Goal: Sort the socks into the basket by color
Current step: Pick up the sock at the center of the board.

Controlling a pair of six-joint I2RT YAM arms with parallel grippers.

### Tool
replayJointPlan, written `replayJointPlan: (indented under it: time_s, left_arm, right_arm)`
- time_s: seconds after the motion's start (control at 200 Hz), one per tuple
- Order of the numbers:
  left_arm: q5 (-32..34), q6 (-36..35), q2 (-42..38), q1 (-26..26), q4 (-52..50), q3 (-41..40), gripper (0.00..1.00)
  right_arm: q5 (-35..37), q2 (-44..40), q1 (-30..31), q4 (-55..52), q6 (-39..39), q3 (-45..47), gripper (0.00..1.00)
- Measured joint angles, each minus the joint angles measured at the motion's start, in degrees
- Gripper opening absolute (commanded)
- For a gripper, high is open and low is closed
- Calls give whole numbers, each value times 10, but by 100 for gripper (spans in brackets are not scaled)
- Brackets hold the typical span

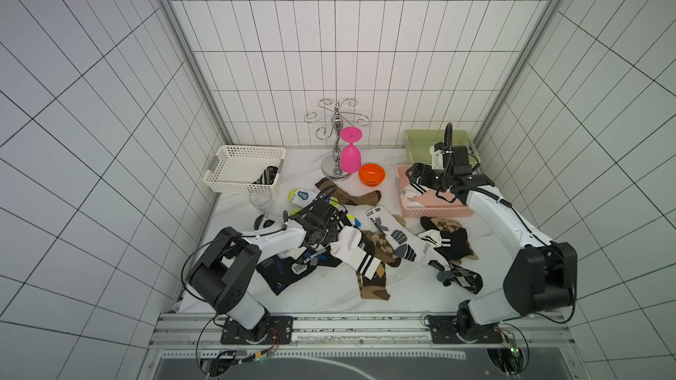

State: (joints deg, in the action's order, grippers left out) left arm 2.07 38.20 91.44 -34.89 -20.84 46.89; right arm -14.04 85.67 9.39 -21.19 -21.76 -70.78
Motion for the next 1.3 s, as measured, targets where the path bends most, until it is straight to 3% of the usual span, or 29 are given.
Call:
replayJointPlan:
  time_s: [0.075,0.195,0.46,0.845,1.179,1.299]
  left_arm:
    - [5,2,5,0,9,2,53]
    - [16,7,6,0,14,1,27]
    - [45,12,-50,-5,1,-8,0]
    - [59,-3,-199,-22,-34,-9,0]
    - [85,-29,-249,-22,-74,44,0]
    - [91,-45,-252,5,-77,81,0]
  right_arm:
    - [-1,-7,1,-6,3,0,89]
    - [-2,-12,1,-10,8,0,88]
    - [-15,-12,2,-18,14,0,87]
    - [-27,-12,13,-21,15,0,87]
    - [-28,-29,27,-33,21,0,87]
    - [-25,-43,35,-46,30,0,88]
